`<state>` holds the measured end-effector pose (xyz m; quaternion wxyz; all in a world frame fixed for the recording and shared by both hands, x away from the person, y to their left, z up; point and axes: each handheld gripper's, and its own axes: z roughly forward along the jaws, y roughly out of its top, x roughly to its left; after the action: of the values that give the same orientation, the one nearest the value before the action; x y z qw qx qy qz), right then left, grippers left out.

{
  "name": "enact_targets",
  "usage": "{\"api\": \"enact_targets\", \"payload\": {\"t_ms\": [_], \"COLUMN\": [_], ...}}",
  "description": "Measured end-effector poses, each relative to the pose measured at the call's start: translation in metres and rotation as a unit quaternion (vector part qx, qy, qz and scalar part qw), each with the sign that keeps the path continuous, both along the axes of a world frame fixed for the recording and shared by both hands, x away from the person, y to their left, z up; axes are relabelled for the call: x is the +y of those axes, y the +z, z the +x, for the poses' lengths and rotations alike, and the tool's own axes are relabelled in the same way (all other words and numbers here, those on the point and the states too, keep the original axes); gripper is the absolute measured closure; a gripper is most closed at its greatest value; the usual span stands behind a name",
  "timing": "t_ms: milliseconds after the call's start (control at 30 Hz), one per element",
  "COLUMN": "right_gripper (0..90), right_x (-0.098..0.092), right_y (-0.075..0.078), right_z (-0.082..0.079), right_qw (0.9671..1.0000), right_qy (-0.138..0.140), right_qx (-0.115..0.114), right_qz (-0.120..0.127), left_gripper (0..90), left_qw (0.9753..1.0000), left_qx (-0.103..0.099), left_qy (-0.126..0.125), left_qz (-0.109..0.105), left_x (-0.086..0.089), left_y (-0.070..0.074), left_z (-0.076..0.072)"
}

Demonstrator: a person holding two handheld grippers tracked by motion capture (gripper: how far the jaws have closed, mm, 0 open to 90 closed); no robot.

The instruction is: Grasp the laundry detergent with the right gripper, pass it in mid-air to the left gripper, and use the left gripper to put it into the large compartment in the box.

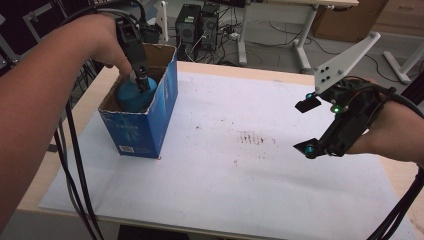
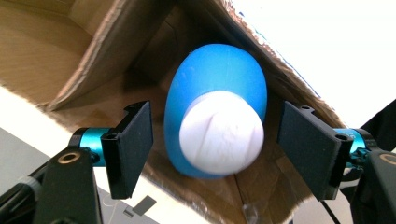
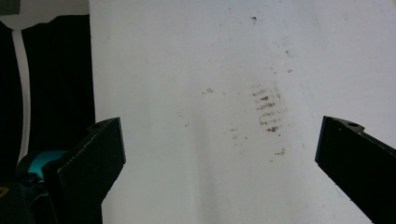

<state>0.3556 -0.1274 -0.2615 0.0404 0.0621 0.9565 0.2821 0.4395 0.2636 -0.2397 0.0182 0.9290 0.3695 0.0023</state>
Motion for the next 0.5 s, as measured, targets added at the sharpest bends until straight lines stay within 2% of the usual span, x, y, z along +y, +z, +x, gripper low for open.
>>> {"api": "enact_targets", "payload": {"t_ms": [300,500], "right_gripper": [0.6,0.6], "right_x": [-0.002,0.0], "right_y": [0.009,0.014], "right_z": [0.006,0.008], "right_qw": [0.9999,0.9997], "right_qy": [0.001,0.01], "right_qx": [0.001,0.006], "right_qz": [-0.012,-0.023], "left_gripper": [22.1,18.6], "left_qw": [0.9999,0.9996], "left_qx": [-0.011,-0.017], "left_qy": [-0.008,-0.021], "left_qz": [-0.003,0.007], "left_x": [0.001,-0.005], "left_y": [0.029,0.048], "left_z": [-0.008,-0.016]}}
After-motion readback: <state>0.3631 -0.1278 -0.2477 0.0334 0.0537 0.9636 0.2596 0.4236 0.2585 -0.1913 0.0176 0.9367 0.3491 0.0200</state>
